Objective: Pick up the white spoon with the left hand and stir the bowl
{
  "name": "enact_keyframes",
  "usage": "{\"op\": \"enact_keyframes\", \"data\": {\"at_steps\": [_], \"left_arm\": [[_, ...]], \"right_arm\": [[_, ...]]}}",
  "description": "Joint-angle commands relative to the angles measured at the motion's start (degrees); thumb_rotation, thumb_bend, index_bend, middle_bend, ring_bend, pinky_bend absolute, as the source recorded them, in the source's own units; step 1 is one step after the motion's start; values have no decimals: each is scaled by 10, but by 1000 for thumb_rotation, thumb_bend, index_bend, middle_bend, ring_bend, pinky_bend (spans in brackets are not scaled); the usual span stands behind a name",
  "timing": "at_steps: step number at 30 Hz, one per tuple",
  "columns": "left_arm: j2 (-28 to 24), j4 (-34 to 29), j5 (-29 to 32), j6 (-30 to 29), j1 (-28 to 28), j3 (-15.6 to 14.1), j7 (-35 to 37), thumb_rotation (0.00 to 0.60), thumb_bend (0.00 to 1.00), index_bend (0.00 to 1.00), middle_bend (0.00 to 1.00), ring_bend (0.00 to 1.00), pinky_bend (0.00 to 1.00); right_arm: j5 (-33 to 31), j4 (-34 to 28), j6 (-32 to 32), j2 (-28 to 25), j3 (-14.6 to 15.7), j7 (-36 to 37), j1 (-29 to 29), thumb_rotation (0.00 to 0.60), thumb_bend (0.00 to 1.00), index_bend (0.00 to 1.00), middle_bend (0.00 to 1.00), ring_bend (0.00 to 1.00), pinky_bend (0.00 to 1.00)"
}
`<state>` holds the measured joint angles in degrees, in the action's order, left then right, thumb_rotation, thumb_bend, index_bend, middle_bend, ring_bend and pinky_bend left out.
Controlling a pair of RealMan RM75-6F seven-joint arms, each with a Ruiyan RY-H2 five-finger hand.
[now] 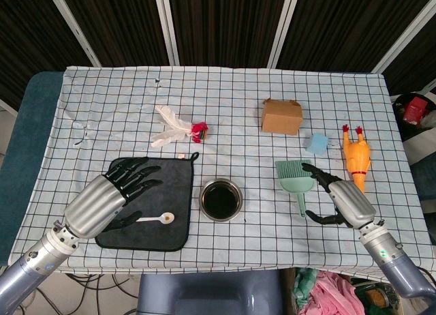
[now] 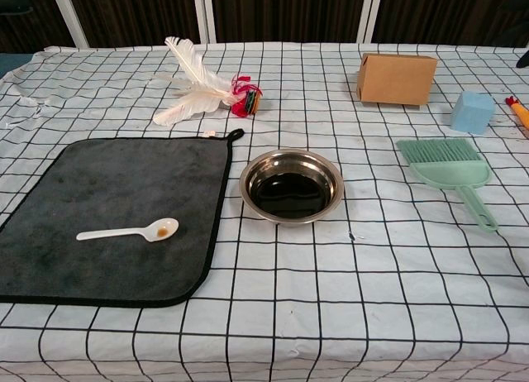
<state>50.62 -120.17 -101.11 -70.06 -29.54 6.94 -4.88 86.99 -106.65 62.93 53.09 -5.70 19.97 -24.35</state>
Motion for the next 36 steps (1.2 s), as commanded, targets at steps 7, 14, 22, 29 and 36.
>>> {"op": "enact_keyframes", "data": {"at_steps": [7,14,22,29,36], "left_arm": [[-5,6,-4,-6,4,-5,8,600,265,195,112,37,136],[-11,12,-1,-10,4,-2,19,600,266,195,111,37,136],[-6,38,-3,-17,4,-4,45,600,266,193,114,38,136],[-7,57,21,-72,51,-6,-54,600,265,196,144,73,136],[-35,17,88,-90,131,-57,-165,600,266,171,152,97,138]], "right_arm": [[-3,2,-1,10,3,-7,-1,600,223,0,116,200,274],[-13,11,-3,18,1,-17,-4,600,222,0,116,200,274],[-22,26,-3,27,4,-29,-1,600,222,0,116,200,274],[-43,43,56,20,18,-135,43,600,223,0,116,200,274],[-22,41,174,37,69,-197,143,600,222,0,114,199,258]]}}
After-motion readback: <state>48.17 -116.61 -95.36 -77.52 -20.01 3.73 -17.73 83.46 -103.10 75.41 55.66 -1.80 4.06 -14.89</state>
